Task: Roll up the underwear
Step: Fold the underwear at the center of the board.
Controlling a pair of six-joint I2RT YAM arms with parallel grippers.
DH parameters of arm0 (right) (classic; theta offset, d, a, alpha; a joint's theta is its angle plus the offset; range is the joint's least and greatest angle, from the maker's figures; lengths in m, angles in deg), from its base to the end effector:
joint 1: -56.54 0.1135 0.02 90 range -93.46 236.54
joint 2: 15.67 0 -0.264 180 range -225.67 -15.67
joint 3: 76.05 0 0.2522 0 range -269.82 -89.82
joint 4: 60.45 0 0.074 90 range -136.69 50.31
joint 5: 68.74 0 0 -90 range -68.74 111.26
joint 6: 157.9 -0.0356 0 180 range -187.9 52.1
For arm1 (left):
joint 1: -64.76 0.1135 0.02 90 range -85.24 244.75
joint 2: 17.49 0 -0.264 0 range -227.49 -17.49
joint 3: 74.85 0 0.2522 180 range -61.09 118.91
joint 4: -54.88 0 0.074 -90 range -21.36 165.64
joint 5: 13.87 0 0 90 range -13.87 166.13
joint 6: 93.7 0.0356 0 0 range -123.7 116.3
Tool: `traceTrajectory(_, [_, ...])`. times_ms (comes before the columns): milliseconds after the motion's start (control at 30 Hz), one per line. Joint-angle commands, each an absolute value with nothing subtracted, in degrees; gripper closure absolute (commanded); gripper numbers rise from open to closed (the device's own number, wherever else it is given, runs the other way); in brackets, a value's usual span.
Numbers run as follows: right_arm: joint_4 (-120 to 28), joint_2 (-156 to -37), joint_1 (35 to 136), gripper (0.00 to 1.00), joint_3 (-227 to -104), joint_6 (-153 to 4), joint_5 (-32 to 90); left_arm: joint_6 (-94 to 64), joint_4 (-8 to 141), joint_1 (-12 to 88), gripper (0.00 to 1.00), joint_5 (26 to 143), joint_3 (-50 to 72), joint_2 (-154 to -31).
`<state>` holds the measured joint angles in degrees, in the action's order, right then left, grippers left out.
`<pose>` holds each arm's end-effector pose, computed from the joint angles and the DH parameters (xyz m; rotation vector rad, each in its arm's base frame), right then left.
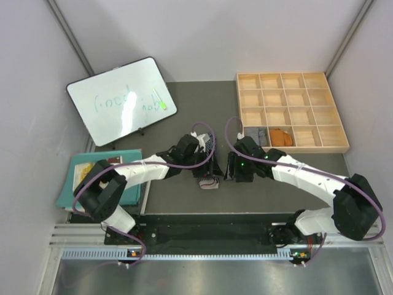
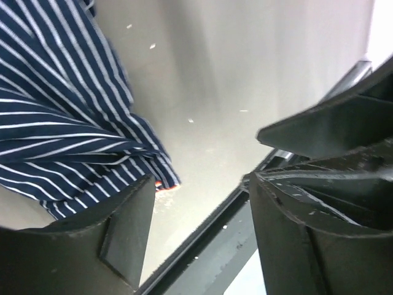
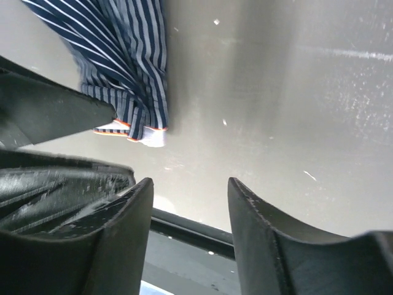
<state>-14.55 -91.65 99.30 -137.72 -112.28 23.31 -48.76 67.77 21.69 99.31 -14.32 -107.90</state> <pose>0.1863 0.1740 0.2122 0.0257 2.7388 0.5376 0.2234 -0.2280 0.1794 0.1860 2.5766 -1.1615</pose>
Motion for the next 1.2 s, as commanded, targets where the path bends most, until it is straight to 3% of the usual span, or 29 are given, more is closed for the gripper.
traceTrajectory(0, [-18.4,-89.5,98.7,0.46,-137.6,-113.8,23.7,-46.8,70.1,21.5,0.32,99.3,-12.0,-102.5])
traceTrajectory(333, [-28.5,-96.5,98.7,0.36,-139.0,-114.2,31.0,-42.0,81.6,31.0,0.23,93.6,-15.1,-94.1])
traceTrajectory(500, [-27.8,-101.3,99.0,0.34,-141.8,-113.0,31.9,-41.2,81.3,40.8,0.22,97.2,-17.4,-94.3])
traceTrajectory(733, [-27.7,-105.9,99.5,0.36,-142.5,-112.5,31.5,-40.1,79.4,44.3,0.21,97.5,-15.6,-98.3])
traceTrajectory(967, [-28.8,-108.7,99.5,0.42,-142.5,-112.5,31.9,-40.8,76.0,45.8,0.22,98.2,-15.4,-103.4])
traceTrajectory(1167, [-29.6,-110.6,99.4,0.62,-142.4,-112.5,32.7,-42.2,72.6,46.3,0.24,96.7,-15.7,-106.5])
